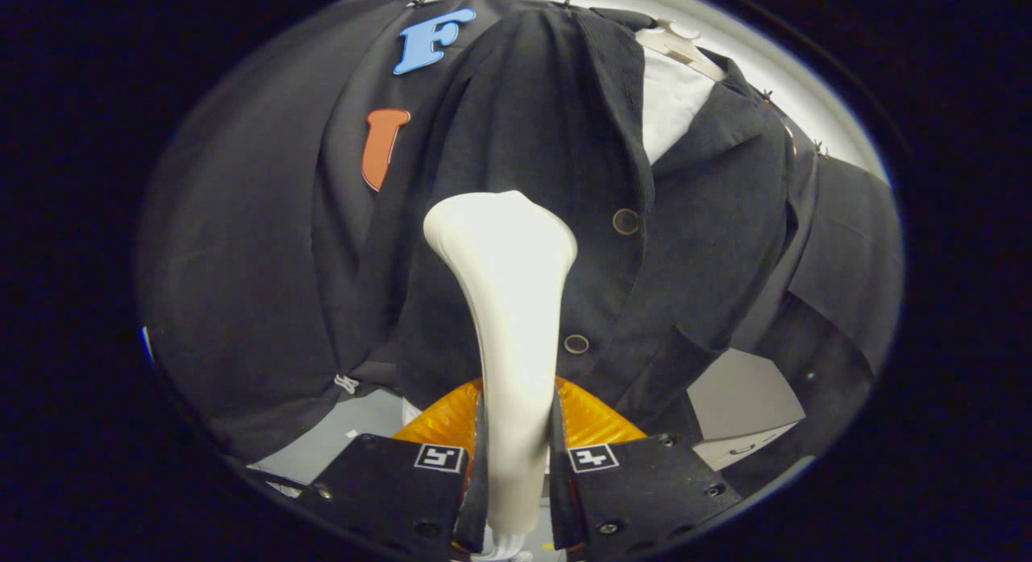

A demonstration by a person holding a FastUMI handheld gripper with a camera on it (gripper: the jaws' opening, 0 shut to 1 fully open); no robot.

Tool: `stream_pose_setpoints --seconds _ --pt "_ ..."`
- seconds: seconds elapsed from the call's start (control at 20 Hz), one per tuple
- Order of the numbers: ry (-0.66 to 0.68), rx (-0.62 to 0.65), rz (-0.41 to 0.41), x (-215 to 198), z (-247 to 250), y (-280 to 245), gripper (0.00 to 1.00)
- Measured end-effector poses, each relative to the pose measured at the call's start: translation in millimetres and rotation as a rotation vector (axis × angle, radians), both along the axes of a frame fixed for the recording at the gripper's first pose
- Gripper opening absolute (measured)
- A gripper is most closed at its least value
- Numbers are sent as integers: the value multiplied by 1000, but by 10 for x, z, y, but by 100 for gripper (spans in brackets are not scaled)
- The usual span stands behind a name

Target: Iron the clothes twice with a garment steamer, once on the left side and once on the right side.

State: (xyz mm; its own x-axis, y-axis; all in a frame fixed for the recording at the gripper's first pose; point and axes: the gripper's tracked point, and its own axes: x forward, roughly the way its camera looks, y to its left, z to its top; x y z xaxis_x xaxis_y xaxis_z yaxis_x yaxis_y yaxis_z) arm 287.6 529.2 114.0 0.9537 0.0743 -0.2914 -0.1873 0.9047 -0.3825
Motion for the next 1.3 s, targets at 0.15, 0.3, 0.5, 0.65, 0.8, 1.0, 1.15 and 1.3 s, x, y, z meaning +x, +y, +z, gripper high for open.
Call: stream_pose_setpoints --seconds 0.15,0.3,0.5,0.65,0.8,1.0,1.15,1.3 --pt "28 -18 -3 0 -29 -11 34" --pt "54 -30 -6 11 -98 -17 34" --pt "88 -47 -9 2 -113 -16 34" --pt "125 -58 -7 4 -88 -12 34" --pt "155 -76 -9 3 -102 -11 34" --pt "200 -94 -6 -12 -148 -25 34" --pt "229 -102 -2 -21 -109 -14 34" --pt "249 -103 7 2 -94 -14 34"
